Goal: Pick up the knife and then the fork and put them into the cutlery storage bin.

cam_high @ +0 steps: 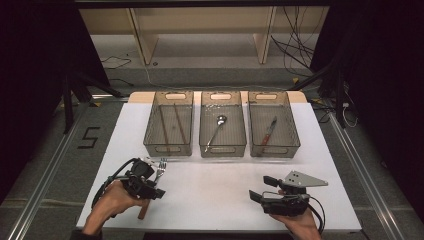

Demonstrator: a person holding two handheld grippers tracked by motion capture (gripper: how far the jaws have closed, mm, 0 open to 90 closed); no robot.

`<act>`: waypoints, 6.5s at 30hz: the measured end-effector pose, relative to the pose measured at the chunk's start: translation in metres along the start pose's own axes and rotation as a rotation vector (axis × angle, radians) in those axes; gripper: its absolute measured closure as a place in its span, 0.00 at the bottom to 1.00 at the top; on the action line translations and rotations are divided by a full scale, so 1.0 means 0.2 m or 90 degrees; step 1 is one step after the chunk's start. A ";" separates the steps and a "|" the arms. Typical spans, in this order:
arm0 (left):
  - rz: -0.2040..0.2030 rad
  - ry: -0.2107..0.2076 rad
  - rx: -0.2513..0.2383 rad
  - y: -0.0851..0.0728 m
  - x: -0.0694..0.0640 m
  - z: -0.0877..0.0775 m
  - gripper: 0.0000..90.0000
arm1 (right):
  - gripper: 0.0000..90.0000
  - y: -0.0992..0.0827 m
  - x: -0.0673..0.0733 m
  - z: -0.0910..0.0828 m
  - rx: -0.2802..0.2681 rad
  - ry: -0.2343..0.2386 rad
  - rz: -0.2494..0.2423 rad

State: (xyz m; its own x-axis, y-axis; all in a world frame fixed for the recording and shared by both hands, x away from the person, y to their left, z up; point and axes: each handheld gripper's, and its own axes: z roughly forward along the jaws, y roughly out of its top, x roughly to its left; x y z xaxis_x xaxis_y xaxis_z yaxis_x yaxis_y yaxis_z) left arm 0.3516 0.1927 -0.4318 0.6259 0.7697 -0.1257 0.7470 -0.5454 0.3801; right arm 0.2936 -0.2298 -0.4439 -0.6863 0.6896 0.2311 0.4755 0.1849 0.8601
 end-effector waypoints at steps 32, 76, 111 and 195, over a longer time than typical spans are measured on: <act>-0.037 0.078 0.113 -0.04 0.06 0.15 0.69 | 0.28 0.00 0.01 0.00 0.002 0.001 -0.003; 0.015 0.002 -0.030 0.03 -0.01 0.02 0.85 | 0.28 0.00 0.00 0.01 0.003 0.001 -0.003; 0.092 -0.121 -0.242 0.88 -0.38 0.02 0.85 | 0.28 0.00 0.00 0.00 0.000 0.002 -0.001; 0.051 -0.160 -0.298 1.23 -0.48 0.22 0.28 | 0.28 0.00 0.00 -0.01 -0.011 0.007 0.001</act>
State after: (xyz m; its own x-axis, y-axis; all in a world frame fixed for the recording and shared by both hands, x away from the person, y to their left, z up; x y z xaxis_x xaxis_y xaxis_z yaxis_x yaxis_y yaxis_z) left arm 0.4858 -0.0294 -0.3663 0.7540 0.5970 -0.2738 0.5511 -0.3482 0.7583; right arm 0.2926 -0.2321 -0.4426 -0.6914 0.6821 0.2381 0.4676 0.1713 0.8672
